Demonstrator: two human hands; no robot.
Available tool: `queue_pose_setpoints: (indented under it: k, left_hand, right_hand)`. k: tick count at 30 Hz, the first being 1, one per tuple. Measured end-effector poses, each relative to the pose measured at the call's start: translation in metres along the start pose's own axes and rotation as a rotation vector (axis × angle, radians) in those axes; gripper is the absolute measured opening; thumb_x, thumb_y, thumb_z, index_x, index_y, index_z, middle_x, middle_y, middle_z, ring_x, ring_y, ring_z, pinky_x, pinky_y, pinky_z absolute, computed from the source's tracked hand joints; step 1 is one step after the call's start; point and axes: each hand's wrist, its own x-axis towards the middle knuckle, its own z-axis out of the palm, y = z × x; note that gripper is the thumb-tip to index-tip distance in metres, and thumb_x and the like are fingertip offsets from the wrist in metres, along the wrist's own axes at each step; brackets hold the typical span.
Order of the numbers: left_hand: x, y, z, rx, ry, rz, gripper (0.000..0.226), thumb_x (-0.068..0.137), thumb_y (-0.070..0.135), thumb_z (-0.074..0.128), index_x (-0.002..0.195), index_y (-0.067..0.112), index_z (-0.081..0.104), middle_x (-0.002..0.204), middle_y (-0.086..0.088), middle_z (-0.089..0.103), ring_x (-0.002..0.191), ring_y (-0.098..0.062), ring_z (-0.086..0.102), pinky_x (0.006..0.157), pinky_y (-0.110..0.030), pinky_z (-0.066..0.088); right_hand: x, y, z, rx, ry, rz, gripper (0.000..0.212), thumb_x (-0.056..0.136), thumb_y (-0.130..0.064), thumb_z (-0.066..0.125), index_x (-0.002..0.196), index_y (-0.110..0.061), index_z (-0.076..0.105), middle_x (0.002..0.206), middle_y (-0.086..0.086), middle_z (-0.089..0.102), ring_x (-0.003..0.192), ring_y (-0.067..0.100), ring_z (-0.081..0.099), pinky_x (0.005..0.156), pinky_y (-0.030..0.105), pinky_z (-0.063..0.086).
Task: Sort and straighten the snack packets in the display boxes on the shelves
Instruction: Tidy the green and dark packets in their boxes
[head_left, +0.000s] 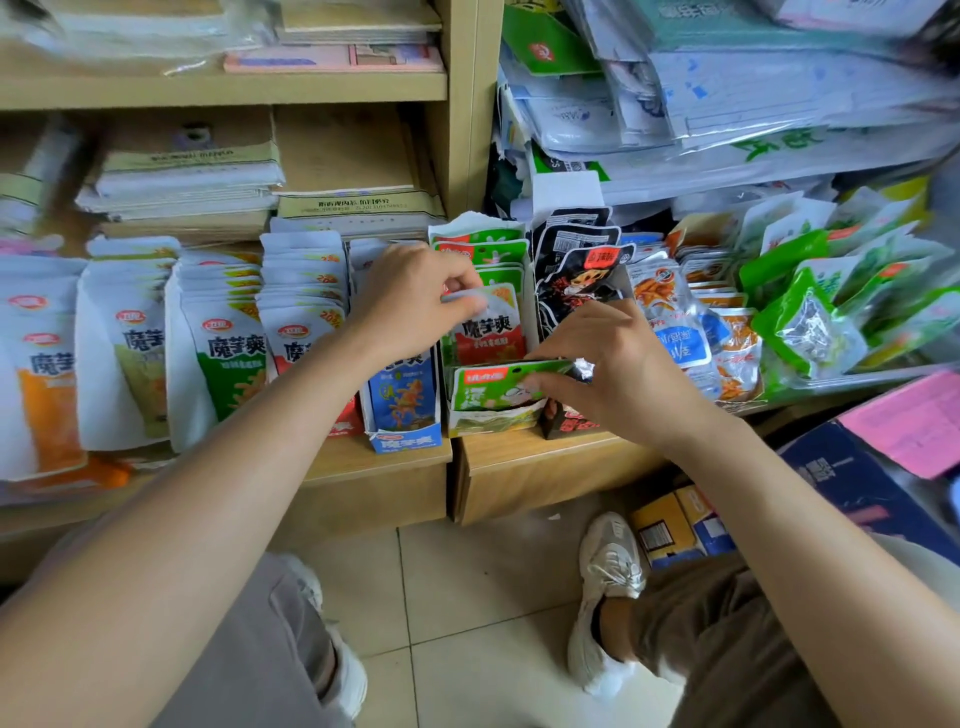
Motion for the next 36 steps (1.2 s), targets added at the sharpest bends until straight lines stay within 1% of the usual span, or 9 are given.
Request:
queue_pose_setpoints:
  k: [2,5,11,18,23,27,31,34,36]
  left_hand:
    - [0.000,0.000,-0.007,-0.132,0.072,-0.054,0.009,0.085,0.035,0.074,0.086,0.026,0.075,0.072,0.014,0.066,0.071,-0.007,0.061,0.064,-0.031,0.048]
    - [-0.003,-0.004,-0.021,-0.230,0.233,-0.111,0.004,0.085,0.029,0.072,0.088,0.030,0.073,0.076,0.010,0.071,0.073,-0.010,0.069,0.070,-0.039,0.058]
    - [-0.017,-0.003,-0.051,-0.232,0.400,-0.136,0.012,0.086,0.025,0.072,0.095,0.017,0.075,0.085,0.006,0.074,0.079,-0.011,0.072,0.072,-0.041,0.060]
    - [-0.067,-0.004,-0.109,-0.245,0.619,-0.122,0.014,0.086,0.018,0.072,0.097,0.025,0.070,0.087,0.012,0.071,0.082,-0.005,0.070,0.074,-0.031,0.058]
    - [-0.101,-0.012,-0.131,-0.033,0.480,-0.150,0.014,0.089,0.018,0.074,0.099,0.027,0.072,0.089,0.019,0.069,0.075,0.004,0.067,0.068,-0.014,0.052]
    - [-0.116,-0.021,-0.118,0.138,0.381,-0.223,0.011,0.090,0.021,0.074,0.099,0.019,0.076,0.092,0.006,0.075,0.073,-0.013,0.070,0.071,-0.027,0.055]
    - [-0.122,-0.022,-0.097,0.229,0.187,-0.270,0.006,0.088,0.020,0.075,0.091,0.025,0.077,0.088,0.006,0.077,0.080,-0.013,0.072,0.080,-0.039,0.059]
    - [-0.120,-0.016,-0.094,0.394,0.063,-0.327,0.016,0.089,0.034,0.073,0.105,0.032,0.077,0.104,0.007,0.077,0.103,-0.020,0.068,0.085,-0.036,0.053]
    - [-0.117,-0.013,-0.096,0.490,0.087,-0.260,0.027,0.090,0.037,0.071,0.114,0.028,0.076,0.117,0.004,0.073,0.113,-0.024,0.062,0.091,-0.038,0.047]
  right_hand:
    - [0.005,-0.001,0.003,-0.051,0.033,-0.005,0.020,0.084,-0.037,0.076,0.094,-0.019,0.078,0.090,-0.008,0.075,0.089,0.019,0.063,0.084,0.043,0.041]
    - [0.012,-0.002,0.008,-0.147,0.069,0.011,0.025,0.084,-0.040,0.071,0.094,-0.018,0.078,0.086,-0.006,0.074,0.086,0.022,0.063,0.084,0.046,0.041]
    - [0.040,-0.006,0.031,-0.320,0.167,0.109,0.026,0.084,-0.029,0.072,0.108,-0.018,0.075,0.091,0.000,0.074,0.092,0.029,0.063,0.088,0.048,0.036]
    - [0.067,-0.013,0.049,-0.387,0.046,0.210,0.040,0.077,-0.028,0.082,0.113,-0.018,0.072,0.106,0.006,0.072,0.106,0.033,0.060,0.092,0.047,0.034]
    - [0.068,-0.017,0.048,-0.371,0.040,0.234,0.043,0.078,-0.028,0.080,0.119,-0.020,0.070,0.110,0.005,0.070,0.109,0.032,0.058,0.092,0.045,0.032]
    - [0.066,-0.017,0.047,-0.366,0.013,0.237,0.047,0.080,-0.029,0.078,0.124,-0.021,0.067,0.117,0.006,0.070,0.113,0.032,0.057,0.094,0.046,0.032]
    - [0.063,-0.015,0.046,-0.370,-0.033,0.228,0.051,0.080,-0.028,0.078,0.128,-0.021,0.063,0.122,0.006,0.068,0.117,0.031,0.055,0.094,0.045,0.031]
    - [0.061,-0.013,0.044,-0.373,-0.095,0.197,0.058,0.081,-0.030,0.076,0.135,-0.022,0.057,0.131,0.005,0.063,0.123,0.029,0.050,0.096,0.047,0.032]
    - [0.059,-0.012,0.042,-0.376,-0.127,0.167,0.063,0.083,-0.033,0.075,0.141,-0.022,0.051,0.136,0.003,0.060,0.126,0.028,0.048,0.097,0.047,0.032]
